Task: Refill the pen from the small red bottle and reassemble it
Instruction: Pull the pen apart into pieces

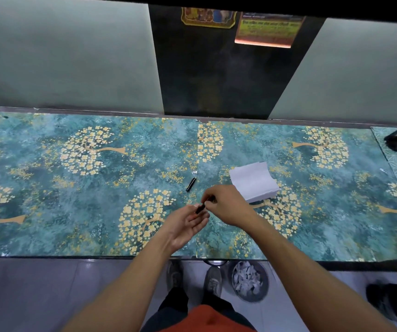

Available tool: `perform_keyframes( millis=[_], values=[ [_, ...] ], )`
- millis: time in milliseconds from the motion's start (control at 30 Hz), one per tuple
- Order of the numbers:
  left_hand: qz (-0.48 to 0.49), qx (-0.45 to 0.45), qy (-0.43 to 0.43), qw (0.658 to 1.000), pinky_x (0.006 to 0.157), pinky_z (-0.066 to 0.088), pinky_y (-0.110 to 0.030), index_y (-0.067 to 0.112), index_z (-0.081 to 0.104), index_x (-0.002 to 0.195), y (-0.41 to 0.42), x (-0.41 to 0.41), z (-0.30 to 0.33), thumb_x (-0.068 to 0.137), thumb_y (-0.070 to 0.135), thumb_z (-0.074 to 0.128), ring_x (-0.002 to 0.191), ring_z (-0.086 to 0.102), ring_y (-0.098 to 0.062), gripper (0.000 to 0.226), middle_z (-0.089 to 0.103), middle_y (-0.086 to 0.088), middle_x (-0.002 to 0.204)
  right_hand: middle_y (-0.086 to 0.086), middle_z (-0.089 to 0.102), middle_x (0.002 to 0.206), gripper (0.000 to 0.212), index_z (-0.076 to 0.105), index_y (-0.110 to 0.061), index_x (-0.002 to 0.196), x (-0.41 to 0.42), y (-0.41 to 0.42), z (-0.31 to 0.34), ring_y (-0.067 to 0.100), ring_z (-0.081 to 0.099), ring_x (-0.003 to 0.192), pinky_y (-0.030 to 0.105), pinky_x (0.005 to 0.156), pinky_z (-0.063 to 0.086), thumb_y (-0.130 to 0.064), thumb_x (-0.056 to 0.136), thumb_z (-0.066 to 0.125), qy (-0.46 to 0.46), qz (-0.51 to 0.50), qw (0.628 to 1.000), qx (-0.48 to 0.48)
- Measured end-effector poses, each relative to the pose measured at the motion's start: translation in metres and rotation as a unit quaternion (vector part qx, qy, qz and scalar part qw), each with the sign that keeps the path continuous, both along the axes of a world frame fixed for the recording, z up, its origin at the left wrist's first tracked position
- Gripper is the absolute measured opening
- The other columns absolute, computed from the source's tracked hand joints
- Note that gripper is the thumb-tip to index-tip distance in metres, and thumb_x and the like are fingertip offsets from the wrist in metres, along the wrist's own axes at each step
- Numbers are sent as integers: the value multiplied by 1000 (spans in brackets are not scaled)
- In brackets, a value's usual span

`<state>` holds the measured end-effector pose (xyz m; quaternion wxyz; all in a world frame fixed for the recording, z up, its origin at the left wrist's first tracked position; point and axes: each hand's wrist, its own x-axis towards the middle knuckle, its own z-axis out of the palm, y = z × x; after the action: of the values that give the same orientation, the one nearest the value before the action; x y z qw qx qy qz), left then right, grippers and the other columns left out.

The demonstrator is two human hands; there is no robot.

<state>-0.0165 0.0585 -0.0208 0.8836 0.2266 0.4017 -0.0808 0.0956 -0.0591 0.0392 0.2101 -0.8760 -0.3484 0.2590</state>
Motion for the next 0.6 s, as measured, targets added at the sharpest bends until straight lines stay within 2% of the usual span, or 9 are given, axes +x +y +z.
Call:
perform_keyframes(
  millis=[133,200,300,467,600],
  values=[
    [7,-1,-17,1000,74,64,-28,-8,64,107,1,-6,-1,94,-1,61,81,74,-22,15,72,-19,90,-2,77,93,16,78,-16,96,9,-5,5,16,68,86,30,76,53,-18,94,62,7,-13,1000,-1],
    [13,3,-23,1000,69,63,-24,-12,63,111,3,-8,-3,94,-4,59,77,75,-20,20,73,-20,91,-8,71,83,14,78,-16,95,11,-7,4,10,64,78,28,70,48,-19,95,65,22,-21,1000,7],
    [24,14,-25,999,73,63,-23,-14,65,109,9,-13,-7,92,-8,58,80,77,-21,19,74,-22,95,-16,65,74,10,78,-17,92,16,-12,-2,-1,58,69,20,62,40,-20,94,69,68,-63,995,31],
    [45,50,-14,998,78,62,-24,-14,67,108,26,-31,-14,91,-11,57,84,77,-21,19,74,-23,101,-10,71,75,10,80,-17,90,26,-15,-10,9,64,71,25,63,44,-20,94,71,105,-135,984,50],
    [76,74,15,994,71,63,-23,-15,68,101,33,-45,-19,90,-13,58,81,78,-24,15,75,-25,97,-9,72,84,7,78,-18,90,24,-3,-23,10,64,79,27,68,46,-17,92,71,62,-91,994,5]
  ],
)
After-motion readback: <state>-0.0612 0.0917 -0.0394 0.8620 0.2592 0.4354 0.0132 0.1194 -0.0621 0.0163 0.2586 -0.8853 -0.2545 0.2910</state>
